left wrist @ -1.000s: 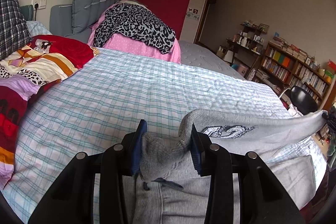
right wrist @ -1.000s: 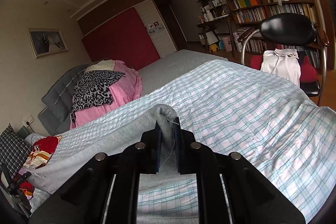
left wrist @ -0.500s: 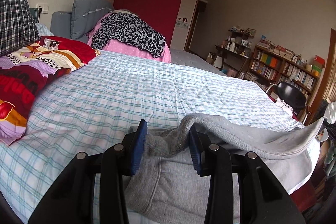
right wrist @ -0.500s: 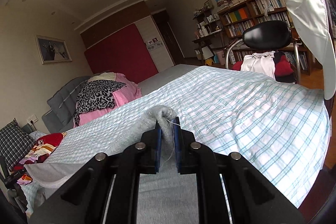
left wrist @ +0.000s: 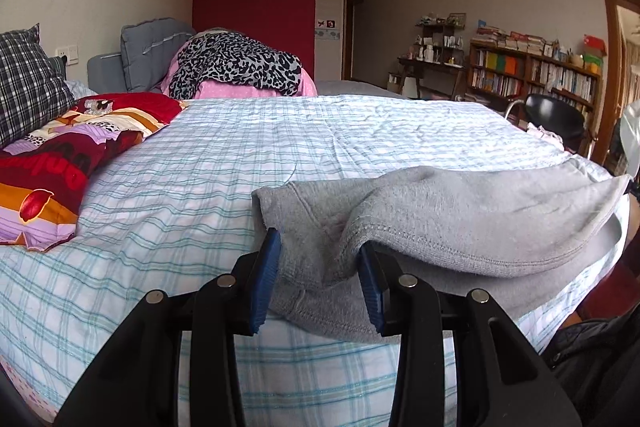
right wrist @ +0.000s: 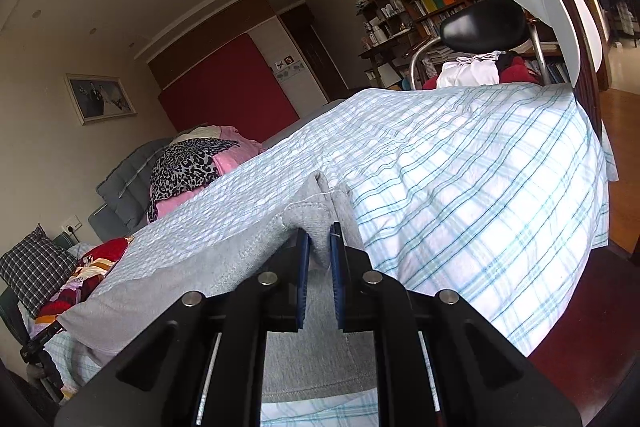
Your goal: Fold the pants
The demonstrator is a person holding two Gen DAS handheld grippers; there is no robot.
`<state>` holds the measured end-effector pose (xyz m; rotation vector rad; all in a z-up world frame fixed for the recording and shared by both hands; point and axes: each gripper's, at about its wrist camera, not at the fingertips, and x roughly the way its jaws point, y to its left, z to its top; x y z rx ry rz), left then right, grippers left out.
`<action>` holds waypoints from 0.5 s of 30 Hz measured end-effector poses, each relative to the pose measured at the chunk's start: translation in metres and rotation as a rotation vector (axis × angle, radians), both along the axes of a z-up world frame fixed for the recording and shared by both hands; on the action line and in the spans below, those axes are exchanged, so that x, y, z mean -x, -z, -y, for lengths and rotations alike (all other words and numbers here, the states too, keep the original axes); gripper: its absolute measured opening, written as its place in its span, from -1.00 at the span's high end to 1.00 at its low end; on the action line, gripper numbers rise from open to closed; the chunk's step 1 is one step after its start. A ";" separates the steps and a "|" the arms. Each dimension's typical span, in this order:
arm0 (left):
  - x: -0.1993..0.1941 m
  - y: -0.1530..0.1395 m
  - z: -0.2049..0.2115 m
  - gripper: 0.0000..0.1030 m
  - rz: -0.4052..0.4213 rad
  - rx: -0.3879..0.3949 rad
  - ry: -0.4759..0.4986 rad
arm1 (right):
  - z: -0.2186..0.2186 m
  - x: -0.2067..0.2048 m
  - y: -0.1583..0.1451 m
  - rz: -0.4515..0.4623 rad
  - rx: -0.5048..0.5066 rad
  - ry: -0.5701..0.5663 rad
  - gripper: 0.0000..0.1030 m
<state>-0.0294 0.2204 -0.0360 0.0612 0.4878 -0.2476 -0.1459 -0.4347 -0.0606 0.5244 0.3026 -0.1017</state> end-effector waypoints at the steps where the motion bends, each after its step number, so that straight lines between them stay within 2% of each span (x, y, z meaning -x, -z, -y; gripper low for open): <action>1: 0.001 0.003 0.001 0.25 -0.004 -0.011 0.000 | 0.000 0.003 0.000 -0.002 0.008 -0.014 0.80; 3: 0.001 0.010 0.000 0.23 -0.017 -0.031 0.001 | 0.000 0.006 0.004 -0.018 0.015 -0.023 0.78; 5: 0.002 0.018 0.000 0.20 -0.028 -0.047 0.003 | 0.000 0.006 0.007 -0.041 0.010 -0.033 0.69; 7: 0.003 0.024 0.001 0.20 -0.035 -0.053 0.007 | 0.001 0.007 0.013 -0.068 -0.008 -0.031 0.42; 13: 0.007 0.033 -0.002 0.03 -0.039 -0.073 -0.024 | 0.004 0.015 0.026 -0.094 -0.049 -0.050 0.39; 15: 0.008 0.037 -0.002 -0.04 -0.043 -0.092 -0.041 | 0.011 0.018 0.025 -0.077 -0.090 -0.054 0.39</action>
